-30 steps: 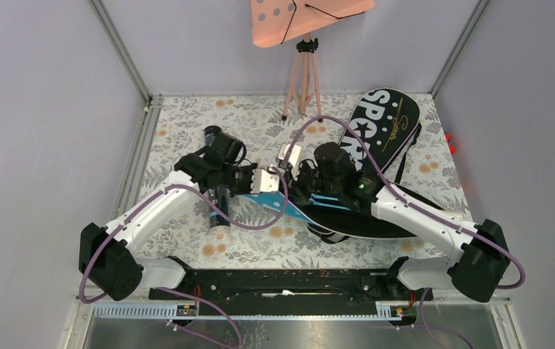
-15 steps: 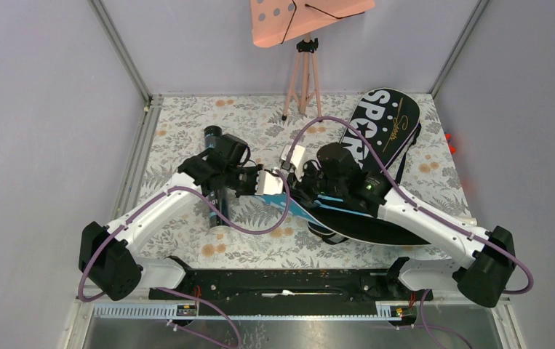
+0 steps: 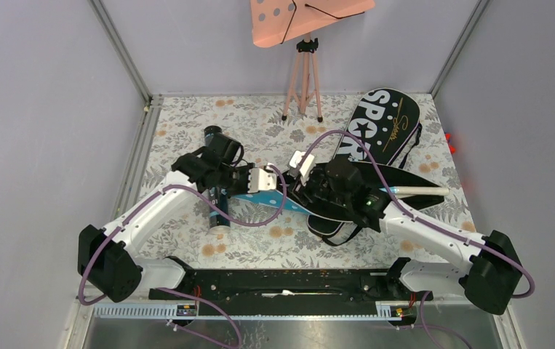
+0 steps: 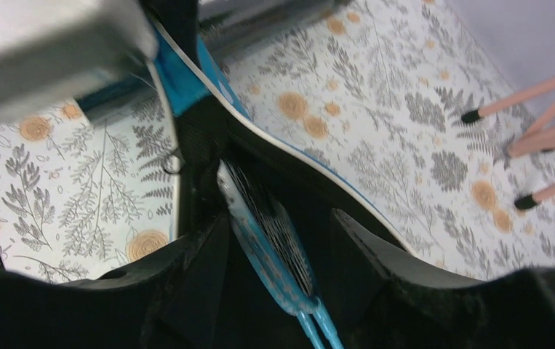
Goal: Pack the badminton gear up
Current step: Adjust the racket in the racket bag.
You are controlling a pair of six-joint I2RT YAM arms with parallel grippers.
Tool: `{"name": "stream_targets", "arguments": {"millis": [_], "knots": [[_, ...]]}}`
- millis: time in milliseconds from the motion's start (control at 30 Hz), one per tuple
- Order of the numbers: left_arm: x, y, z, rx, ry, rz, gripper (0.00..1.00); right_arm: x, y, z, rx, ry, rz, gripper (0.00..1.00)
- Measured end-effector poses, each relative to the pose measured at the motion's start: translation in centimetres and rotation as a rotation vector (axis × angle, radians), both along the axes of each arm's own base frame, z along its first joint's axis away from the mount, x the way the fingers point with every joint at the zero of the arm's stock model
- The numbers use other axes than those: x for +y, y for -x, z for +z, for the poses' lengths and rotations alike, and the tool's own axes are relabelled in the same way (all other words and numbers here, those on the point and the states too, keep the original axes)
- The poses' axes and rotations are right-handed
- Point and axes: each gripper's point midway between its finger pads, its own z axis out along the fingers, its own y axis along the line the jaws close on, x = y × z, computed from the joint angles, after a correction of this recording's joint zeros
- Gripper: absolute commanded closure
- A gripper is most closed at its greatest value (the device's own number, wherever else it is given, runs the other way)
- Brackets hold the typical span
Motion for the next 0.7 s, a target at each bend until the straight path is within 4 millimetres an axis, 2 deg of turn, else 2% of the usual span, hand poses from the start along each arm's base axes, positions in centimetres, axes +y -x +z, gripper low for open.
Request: {"name": "stream_targets", "arguments": {"millis": [200, 300, 500, 533, 567, 633, 700], "knots": [[0.1, 0.2, 0.1, 0.012, -0.005, 0.010, 1.00, 2.5, 0.8, 1.5, -0.083, -0.058, 0.096, 0.40], [0.1, 0.3, 0.1, 0.016, -0.007, 0.012, 1.00, 3.2, 0.8, 2.5, -0.119, -0.092, 0.115, 0.51], [0.1, 0.1, 0.1, 0.020, -0.018, 0.020, 1.00, 4.6, 0.6, 2.3, -0.119, -0.087, 0.146, 0.53], [0.2, 0.1, 0.1, 0.019, -0.021, 0.022, 1.00, 4.7, 0.6, 2.4, -0.119, -0.085, 0.146, 0.57], [0.2, 0.1, 0.1, 0.018, -0.023, 0.024, 1.00, 4.7, 0.5, 2.3, -0.115, -0.077, 0.146, 0.70], [0.3, 0.0, 0.1, 0.016, -0.026, 0.026, 1.00, 4.8, 0.5, 2.3, -0.104, -0.063, 0.145, 0.87], [0.3, -0.1, 0.2, 0.012, -0.026, 0.029, 1.00, 5.0, 0.7, 2.2, -0.086, -0.051, 0.150, 0.99]]}}
